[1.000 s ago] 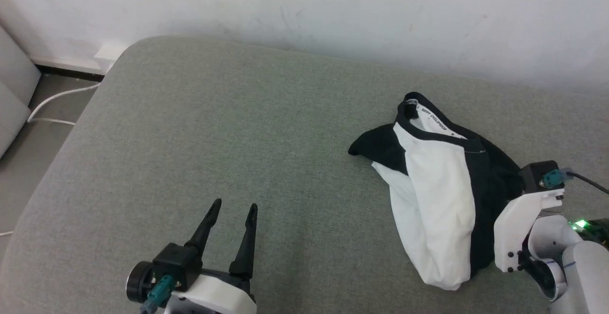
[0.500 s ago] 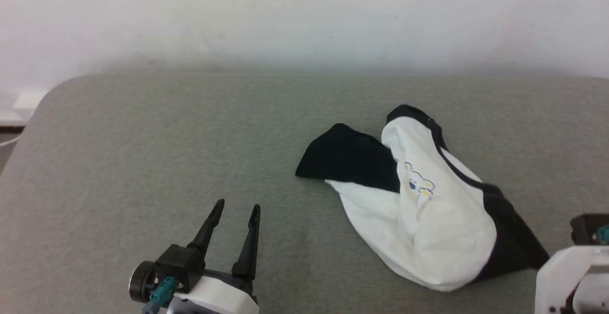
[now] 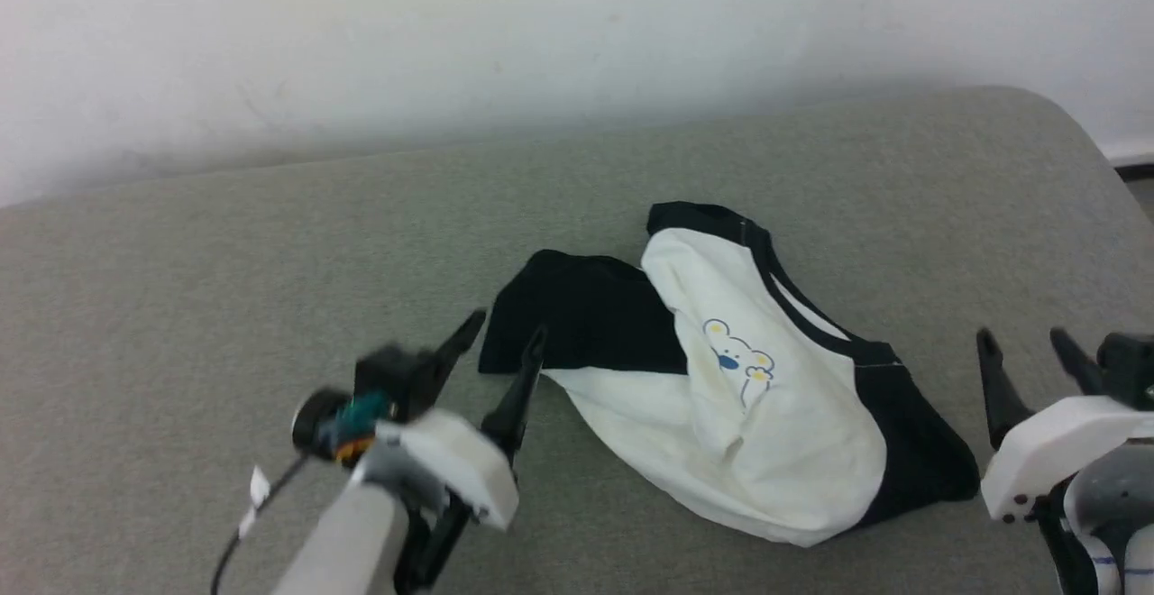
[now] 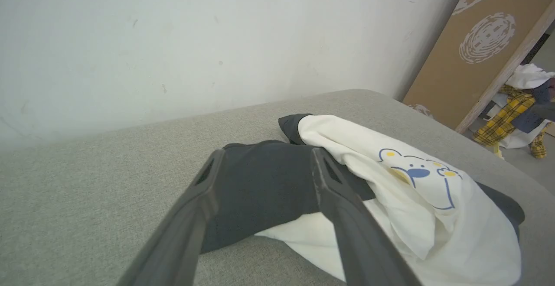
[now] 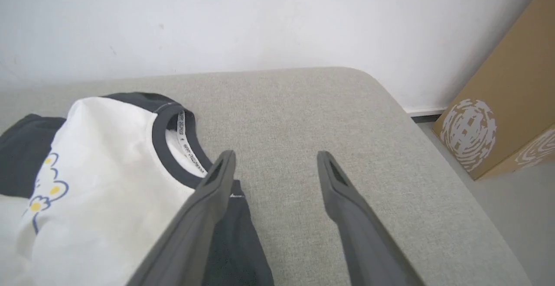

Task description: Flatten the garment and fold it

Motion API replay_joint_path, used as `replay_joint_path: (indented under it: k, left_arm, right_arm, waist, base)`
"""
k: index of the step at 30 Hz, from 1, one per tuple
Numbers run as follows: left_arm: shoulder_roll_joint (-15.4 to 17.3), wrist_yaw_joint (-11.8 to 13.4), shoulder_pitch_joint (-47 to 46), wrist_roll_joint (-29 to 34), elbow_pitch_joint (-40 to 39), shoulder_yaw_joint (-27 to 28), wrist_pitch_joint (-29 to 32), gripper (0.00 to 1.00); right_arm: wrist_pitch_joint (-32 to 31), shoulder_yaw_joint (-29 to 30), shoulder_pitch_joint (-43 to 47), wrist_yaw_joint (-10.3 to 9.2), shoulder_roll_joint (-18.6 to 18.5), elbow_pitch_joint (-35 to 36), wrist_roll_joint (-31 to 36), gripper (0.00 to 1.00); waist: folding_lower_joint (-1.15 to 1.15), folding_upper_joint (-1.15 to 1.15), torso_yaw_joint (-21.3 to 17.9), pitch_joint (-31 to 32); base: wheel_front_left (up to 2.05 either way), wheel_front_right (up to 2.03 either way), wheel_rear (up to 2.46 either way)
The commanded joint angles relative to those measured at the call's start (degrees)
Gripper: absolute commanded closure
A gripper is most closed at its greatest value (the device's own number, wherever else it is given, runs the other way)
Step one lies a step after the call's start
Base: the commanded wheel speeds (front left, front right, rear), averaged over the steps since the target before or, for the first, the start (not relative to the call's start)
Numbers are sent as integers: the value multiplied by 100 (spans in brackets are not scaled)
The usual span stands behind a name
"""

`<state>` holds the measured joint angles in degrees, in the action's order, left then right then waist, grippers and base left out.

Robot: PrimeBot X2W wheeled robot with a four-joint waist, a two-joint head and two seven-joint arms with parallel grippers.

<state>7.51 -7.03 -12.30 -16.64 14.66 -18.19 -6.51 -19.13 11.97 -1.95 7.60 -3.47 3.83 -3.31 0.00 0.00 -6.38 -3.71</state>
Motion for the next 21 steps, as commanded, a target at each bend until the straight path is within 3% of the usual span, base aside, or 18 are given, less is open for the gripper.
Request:
replay_joint_path:
  k: [1,4,12,16,21]
  left_arm:
    - [105,-34,-354,-184,68,-101,265,0]
    - [422,-42,-1131,-822,180,-673,1104,0]
    - [1657,-45,-3126,-2739,387,-2492,3269,0]
    - [2092,-45,-3714,-3316,625,-3174,3852,0]
    - [2372,-45,-4106,-3421,949,-3695,3908,0]
  right_arm:
    - [217,-43,-94,-11,30,87,-53,0]
    - [692,-41,-229,-11,51,183,-88,0]
    - [1513,-185,-467,-11,57,-112,-502,0]
    - [1734,-295,-565,-11,58,-376,-627,0]
    - [1921,-407,-635,-11,58,-631,-757,0]
  waist:
    - [0,0,-296,-246]
    - [0,0,-518,-452]
    - [0,0,-1112,-1026]
    - [0,0,-1354,-1231]
    - [0,0,-1543,-1401]
  base:
    - [0,0,0]
    - [0,0,0]
    - [0,0,0]
    - [0,0,0]
    - [0,0,0]
